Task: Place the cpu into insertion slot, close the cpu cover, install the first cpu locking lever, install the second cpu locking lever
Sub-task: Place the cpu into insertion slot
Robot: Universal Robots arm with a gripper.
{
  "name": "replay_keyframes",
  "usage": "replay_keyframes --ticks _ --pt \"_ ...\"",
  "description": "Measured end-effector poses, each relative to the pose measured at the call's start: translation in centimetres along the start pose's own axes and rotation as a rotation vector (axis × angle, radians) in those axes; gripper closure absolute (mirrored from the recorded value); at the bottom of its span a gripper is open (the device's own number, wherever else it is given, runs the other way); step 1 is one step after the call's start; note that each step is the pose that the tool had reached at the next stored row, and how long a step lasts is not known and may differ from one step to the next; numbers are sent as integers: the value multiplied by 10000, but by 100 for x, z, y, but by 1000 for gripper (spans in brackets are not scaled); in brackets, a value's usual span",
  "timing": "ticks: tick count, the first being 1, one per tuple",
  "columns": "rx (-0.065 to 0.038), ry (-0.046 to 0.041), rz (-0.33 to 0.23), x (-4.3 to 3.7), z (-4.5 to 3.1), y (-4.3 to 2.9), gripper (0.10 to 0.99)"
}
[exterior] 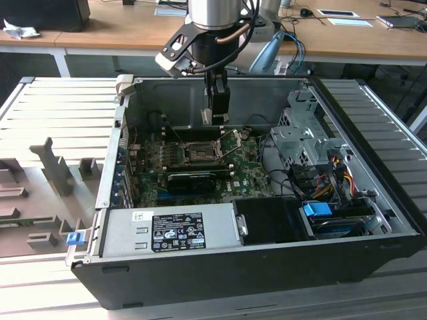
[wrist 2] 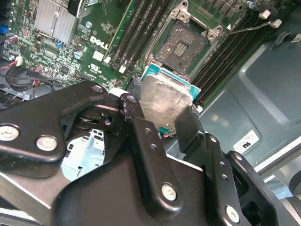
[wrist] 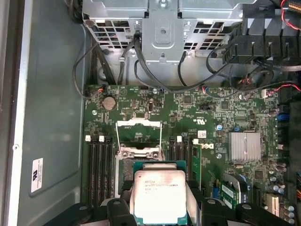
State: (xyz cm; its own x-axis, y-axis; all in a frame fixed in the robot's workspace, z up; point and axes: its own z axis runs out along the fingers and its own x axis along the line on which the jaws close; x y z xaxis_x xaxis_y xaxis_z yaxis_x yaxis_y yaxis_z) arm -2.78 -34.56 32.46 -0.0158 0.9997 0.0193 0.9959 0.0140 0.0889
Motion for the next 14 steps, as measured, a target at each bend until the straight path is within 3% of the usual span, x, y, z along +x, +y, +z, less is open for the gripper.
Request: replay_keyframes --ticks 7,14 --pt "80 -7 23 -1 73 -14 557" --pt "113 -9 23 -3 233 -53 557"
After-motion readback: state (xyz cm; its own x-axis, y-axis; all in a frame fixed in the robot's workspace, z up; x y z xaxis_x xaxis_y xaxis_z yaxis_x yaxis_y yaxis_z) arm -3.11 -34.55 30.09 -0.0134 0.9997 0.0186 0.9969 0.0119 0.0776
